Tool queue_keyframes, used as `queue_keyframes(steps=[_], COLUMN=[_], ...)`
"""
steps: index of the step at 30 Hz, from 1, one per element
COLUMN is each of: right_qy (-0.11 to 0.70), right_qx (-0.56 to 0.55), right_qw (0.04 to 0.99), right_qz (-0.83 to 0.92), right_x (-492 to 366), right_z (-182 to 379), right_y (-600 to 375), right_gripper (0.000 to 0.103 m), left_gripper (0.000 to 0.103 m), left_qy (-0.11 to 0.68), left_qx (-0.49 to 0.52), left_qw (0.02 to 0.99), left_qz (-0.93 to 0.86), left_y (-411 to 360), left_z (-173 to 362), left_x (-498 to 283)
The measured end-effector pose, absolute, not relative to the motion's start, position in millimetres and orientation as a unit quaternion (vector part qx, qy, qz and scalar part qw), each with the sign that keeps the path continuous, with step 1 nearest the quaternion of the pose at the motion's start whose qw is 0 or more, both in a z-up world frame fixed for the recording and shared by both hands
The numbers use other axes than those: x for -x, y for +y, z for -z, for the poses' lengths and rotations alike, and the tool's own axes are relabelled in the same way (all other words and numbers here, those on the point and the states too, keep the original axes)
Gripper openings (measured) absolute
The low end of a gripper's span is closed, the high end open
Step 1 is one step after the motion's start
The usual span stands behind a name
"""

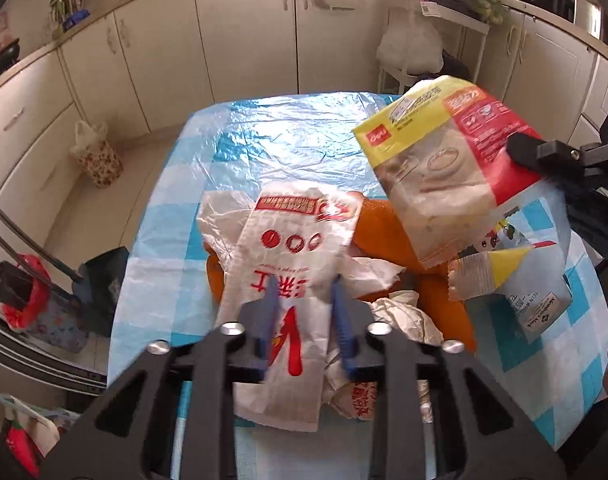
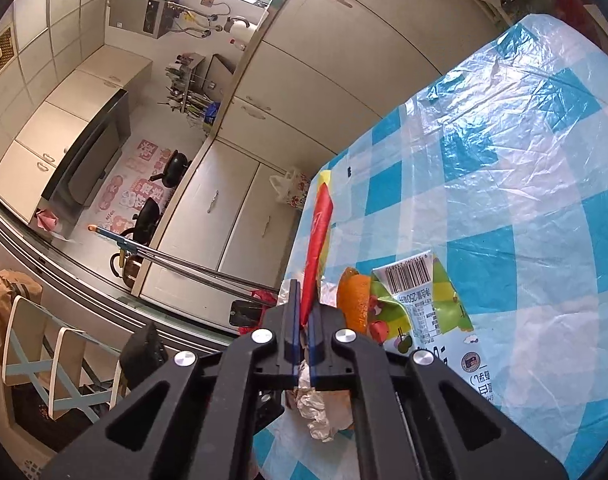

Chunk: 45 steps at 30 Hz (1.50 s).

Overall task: Collect trash
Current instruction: 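Carry both items to the yellow basin and open both grippers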

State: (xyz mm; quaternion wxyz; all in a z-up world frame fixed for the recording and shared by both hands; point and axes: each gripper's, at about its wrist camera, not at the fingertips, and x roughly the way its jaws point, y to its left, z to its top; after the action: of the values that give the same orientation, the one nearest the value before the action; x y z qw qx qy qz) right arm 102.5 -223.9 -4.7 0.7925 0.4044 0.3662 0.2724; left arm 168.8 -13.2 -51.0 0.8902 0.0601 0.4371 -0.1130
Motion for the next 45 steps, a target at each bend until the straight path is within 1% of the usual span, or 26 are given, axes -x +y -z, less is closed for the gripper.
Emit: queue_keyframes(steps=[3,6,15,19,24,35,39,45], right_qy=[0.357,0.348,0.313,0.297,0.278,0.268,0.277,0.316], right_qx=[-0.397,-0.394,-0.401,-0.406,-0.418,-0.364,-0.35,-0.302], right_qw=[0.798,0.801,0.806,0.808,0.81,0.839,0.843,0.848], right_qz=[-0.281,-0.286,-0.303,-0.307,-0.305,-0.304,-0.302,-0.299], right_x=[-99.3,-96.4,-77.3,-58.7,-20.7,87.7,121.2,154.0], right_z=[-1.0,-5.3,-21.6,-29.4,-34.1,-44.7,-39.6,-29.7], right_y=[-222.2,-222.5,-224.5,-228.5,-231.5,-207.9,-198.0,-169.2], right_gripper=[0.004,0.004,0.004,0.004,0.004,0.004,0.004,0.004], left_gripper=[0.004,0.002,0.002,0.002,0.002,0.002,0.002,0.002], left_qy=[0.43,0.412,0.377,0.365,0.353,0.326,0.318,0.313], left_qx=[-0.016,0.012,0.082,0.108,0.099,0.041,0.032,0.024], left_qw=[0.896,0.904,0.911,0.912,0.917,0.93,0.932,0.932], left_qz=[0.109,0.113,0.145,0.152,0.16,0.164,0.169,0.179], left_y=[2.3,13.2,50.2,61.8,56.6,34.0,32.3,31.9], left_z=[44.8,32.6,-9.9,-24.1,-37.0,-52.6,-57.7,-61.4], left_x=[-166.4,-158.4,-118.0,-88.2,-46.7,41.3,70.0,103.3])
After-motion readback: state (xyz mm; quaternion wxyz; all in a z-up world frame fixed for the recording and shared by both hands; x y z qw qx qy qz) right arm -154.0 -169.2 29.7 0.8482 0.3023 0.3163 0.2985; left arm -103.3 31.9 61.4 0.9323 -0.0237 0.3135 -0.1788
